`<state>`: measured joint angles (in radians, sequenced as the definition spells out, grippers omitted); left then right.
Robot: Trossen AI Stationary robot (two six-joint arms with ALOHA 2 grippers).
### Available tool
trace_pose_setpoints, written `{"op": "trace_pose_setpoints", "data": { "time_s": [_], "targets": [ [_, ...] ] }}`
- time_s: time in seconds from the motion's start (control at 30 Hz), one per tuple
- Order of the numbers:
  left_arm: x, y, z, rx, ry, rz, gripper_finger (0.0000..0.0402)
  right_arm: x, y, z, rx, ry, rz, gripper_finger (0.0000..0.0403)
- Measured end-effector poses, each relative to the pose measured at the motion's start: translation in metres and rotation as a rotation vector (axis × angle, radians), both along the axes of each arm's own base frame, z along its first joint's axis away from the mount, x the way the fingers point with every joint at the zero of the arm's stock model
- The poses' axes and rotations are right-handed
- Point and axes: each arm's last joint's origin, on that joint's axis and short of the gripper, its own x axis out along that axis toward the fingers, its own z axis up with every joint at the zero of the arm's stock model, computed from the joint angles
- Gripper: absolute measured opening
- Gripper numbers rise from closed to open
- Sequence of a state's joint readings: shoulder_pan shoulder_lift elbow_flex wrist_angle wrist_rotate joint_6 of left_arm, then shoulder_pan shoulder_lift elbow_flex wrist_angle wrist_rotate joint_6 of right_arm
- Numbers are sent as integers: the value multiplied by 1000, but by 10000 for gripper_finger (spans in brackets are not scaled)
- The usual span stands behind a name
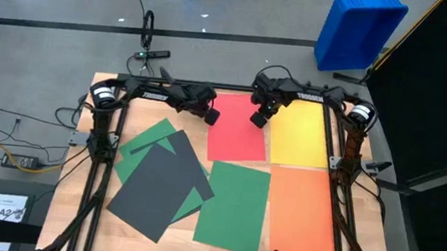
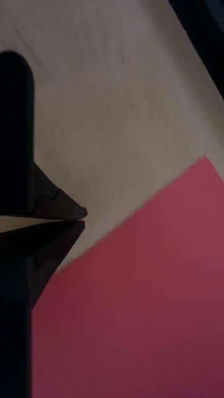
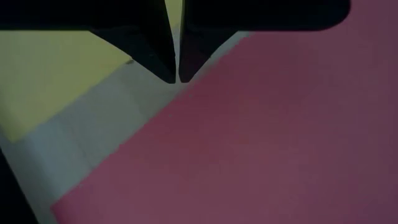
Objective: Organize paper
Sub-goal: Stack the pink colored paper on top of the pink colored papers
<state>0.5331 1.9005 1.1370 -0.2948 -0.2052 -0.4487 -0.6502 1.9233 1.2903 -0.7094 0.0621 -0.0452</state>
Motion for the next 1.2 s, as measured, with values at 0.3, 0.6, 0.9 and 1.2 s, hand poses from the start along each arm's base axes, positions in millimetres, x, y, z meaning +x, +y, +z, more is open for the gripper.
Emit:
{"op": "trace_pose_setpoints", "data": {
  "time_s": [0.3, 0.6, 0.9, 1.2],
  "targets": [
    [-11, 1, 27, 76, 22, 27, 0, 21, 6, 25, -76, -18, 38, 0],
    [-19, -2, 85, 259, -128, 1, 0, 56, 27, 37, -37, -244, 218, 0],
    [-29, -9, 120, 359, -202, -17, 0, 79, 50, 33, -23, -325, 345, 0],
    [-22, -14, 123, 360, -256, -59, 0, 90, 65, 26, 3, -325, 398, 0]
  ]
}}
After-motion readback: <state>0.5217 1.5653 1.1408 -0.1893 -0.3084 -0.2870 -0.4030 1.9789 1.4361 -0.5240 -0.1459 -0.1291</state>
